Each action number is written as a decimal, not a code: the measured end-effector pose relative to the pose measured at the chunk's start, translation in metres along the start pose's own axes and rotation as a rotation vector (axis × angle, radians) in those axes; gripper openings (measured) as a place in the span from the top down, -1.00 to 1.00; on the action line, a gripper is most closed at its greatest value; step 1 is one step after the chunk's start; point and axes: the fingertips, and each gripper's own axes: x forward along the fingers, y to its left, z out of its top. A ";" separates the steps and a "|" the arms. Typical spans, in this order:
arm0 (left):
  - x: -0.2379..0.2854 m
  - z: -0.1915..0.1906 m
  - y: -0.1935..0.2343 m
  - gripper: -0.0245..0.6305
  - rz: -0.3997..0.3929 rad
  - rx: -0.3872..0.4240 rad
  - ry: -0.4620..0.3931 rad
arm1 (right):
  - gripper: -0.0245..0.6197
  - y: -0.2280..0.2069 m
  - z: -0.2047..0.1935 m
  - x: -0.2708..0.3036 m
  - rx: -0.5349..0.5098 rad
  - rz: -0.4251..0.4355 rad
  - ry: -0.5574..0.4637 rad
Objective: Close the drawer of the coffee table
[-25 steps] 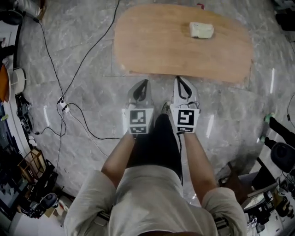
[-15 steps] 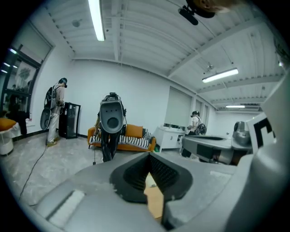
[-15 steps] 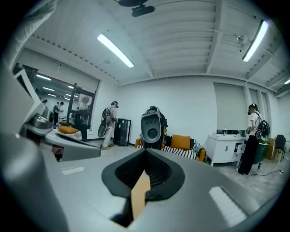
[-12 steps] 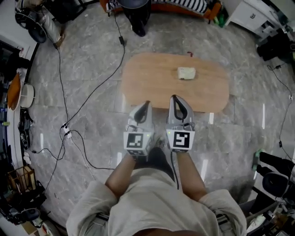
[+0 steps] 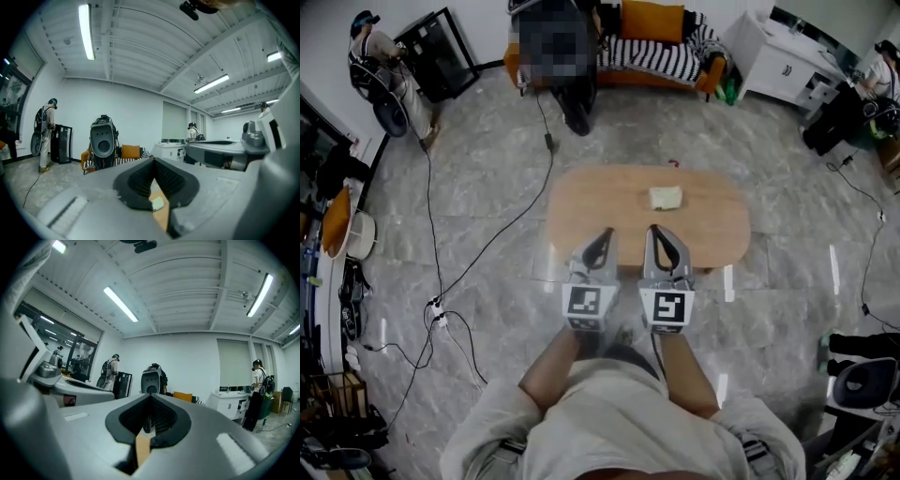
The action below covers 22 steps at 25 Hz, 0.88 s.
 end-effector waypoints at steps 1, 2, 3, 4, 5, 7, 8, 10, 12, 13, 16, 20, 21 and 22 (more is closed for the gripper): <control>-0.001 0.003 -0.003 0.86 -0.006 -0.002 -0.005 | 0.90 -0.002 0.002 -0.003 -0.010 -0.004 -0.002; -0.002 0.007 -0.004 0.86 -0.012 0.003 -0.008 | 0.90 -0.004 0.006 -0.004 -0.020 -0.007 -0.006; -0.002 0.010 -0.005 0.86 -0.017 0.013 -0.009 | 0.90 -0.005 0.012 -0.003 -0.028 -0.006 -0.012; -0.002 0.013 -0.005 0.86 -0.019 0.021 -0.018 | 0.90 -0.005 0.018 -0.003 -0.035 -0.004 -0.021; -0.002 0.016 -0.005 0.86 -0.018 0.027 -0.032 | 0.90 -0.004 0.022 -0.003 -0.040 -0.003 -0.030; -0.006 0.020 -0.011 0.86 -0.021 0.039 -0.051 | 0.90 -0.004 0.027 -0.009 -0.044 -0.002 -0.036; -0.009 0.023 -0.016 0.86 -0.021 0.037 -0.057 | 0.90 -0.005 0.030 -0.015 -0.043 -0.001 -0.037; -0.014 0.037 -0.025 0.86 -0.017 0.015 -0.069 | 0.90 -0.006 0.039 -0.022 -0.045 0.003 -0.044; -0.015 0.055 -0.026 0.86 -0.014 0.007 -0.077 | 0.90 -0.005 0.053 -0.021 -0.055 0.013 -0.050; -0.014 0.062 -0.024 0.86 -0.013 0.005 -0.078 | 0.90 -0.004 0.059 -0.019 -0.058 0.016 -0.046; -0.011 0.067 -0.015 0.86 -0.014 0.001 -0.076 | 0.90 -0.002 0.066 -0.010 -0.059 0.015 -0.047; 0.001 0.082 -0.004 0.86 -0.026 0.060 -0.056 | 0.90 -0.008 0.087 0.007 -0.059 0.017 -0.040; 0.004 0.090 -0.003 0.86 -0.026 0.067 -0.057 | 0.90 -0.010 0.094 0.010 -0.061 0.018 -0.036; 0.006 0.098 -0.001 0.86 -0.025 0.071 -0.060 | 0.90 -0.011 0.101 0.014 -0.063 0.020 -0.032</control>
